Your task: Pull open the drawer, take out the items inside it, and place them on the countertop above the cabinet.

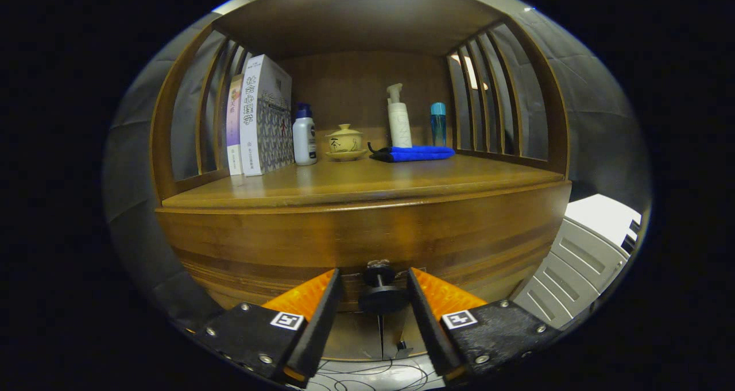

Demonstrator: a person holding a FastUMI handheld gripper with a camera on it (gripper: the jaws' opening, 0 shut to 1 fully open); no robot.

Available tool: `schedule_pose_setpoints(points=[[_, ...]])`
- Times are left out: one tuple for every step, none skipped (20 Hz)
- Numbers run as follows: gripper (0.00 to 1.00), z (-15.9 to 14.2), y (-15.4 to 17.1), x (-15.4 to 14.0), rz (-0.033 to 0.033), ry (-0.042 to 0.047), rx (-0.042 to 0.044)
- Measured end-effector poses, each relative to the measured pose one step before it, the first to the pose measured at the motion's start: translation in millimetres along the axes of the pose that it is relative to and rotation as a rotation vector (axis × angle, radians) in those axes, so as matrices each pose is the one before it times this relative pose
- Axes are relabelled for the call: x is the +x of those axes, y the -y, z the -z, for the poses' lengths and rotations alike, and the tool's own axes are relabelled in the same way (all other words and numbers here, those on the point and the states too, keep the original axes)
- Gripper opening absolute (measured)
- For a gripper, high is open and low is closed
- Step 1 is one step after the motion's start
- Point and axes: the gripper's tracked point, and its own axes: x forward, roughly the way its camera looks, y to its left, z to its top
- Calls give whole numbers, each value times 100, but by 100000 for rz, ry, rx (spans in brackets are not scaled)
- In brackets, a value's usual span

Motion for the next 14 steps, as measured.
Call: schedule_pose_setpoints(points=[[65,55,360,119,1225,-329,-576],[57,-14,89,-70,-313,-145,-269],[50,20,-96,91,-352,-371,38],[48,-1,26,-7,340,-20,141],[46,9,-14,20,564,-647,395],[44,36,-45,32,415,-619,278],[42,-52,35,-19,7,-433,-38],[40,46,-51,-35,92,-112,196],[38,17,-50,-153,-236,-396,-388],[36,62,-18,-258,-89,-108,-679],[35,68,-17,-425,169,-227,-192],[35,150,77,-359,481,-271,-265],[35,180,-11,-441,220,-494,-311],[35,259,18,-556,232,-757,-311]])
